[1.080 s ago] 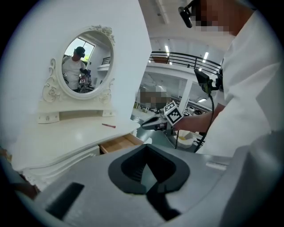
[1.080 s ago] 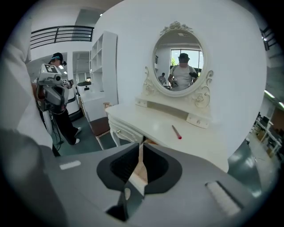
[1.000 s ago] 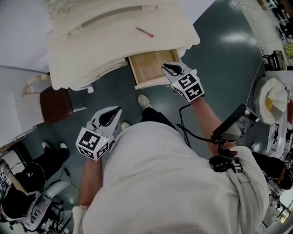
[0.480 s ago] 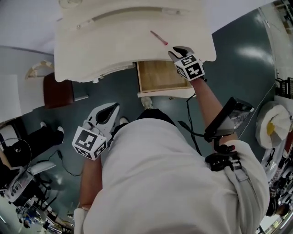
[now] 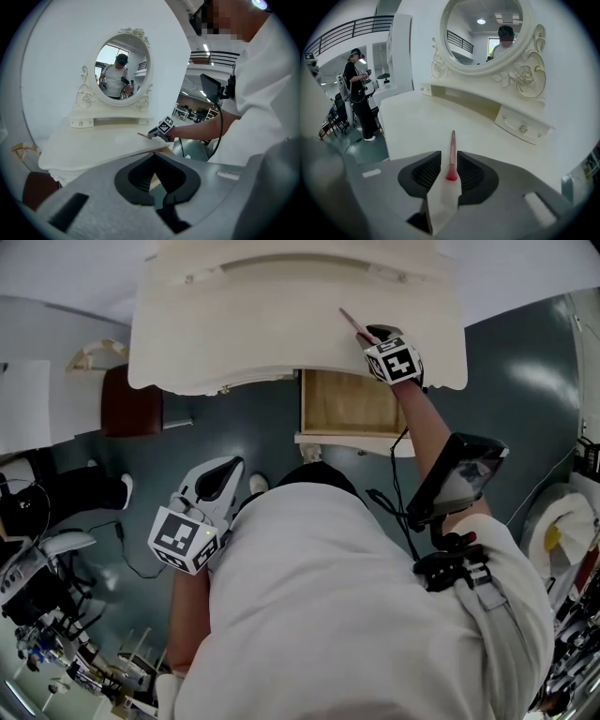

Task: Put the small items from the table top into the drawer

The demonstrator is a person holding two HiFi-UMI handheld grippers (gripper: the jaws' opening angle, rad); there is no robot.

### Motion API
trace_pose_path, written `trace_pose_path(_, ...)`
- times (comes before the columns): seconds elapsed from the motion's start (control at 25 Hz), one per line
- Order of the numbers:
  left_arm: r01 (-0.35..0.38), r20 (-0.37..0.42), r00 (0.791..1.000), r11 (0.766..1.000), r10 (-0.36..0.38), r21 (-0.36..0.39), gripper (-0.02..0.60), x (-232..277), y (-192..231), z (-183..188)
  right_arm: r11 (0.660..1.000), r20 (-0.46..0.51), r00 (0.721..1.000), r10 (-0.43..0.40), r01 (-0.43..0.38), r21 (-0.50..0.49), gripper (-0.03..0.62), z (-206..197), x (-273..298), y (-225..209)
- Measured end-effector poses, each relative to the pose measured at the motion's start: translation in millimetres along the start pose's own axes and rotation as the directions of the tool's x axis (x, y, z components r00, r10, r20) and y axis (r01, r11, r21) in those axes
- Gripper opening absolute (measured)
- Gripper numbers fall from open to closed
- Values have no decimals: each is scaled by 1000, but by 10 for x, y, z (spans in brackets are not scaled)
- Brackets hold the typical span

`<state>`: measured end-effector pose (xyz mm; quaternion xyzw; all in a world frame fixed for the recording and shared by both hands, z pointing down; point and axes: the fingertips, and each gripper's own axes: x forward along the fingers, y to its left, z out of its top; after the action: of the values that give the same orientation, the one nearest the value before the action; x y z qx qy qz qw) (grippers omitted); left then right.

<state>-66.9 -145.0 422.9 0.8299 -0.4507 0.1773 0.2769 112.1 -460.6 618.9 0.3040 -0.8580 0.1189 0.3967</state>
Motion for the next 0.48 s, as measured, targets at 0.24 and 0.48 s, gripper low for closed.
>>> trace_pose_path(0.24,-29,-14,999,999,29,-27,2,-81,8,-16,999,-27,1000,14,-13,44,101,-27,185,-63)
trace_pose_path(0.48,-35,-21,999,999,35,-14,2,-125,29,-1,993,-13,999,37,-36,114,51,-28,187,-62)
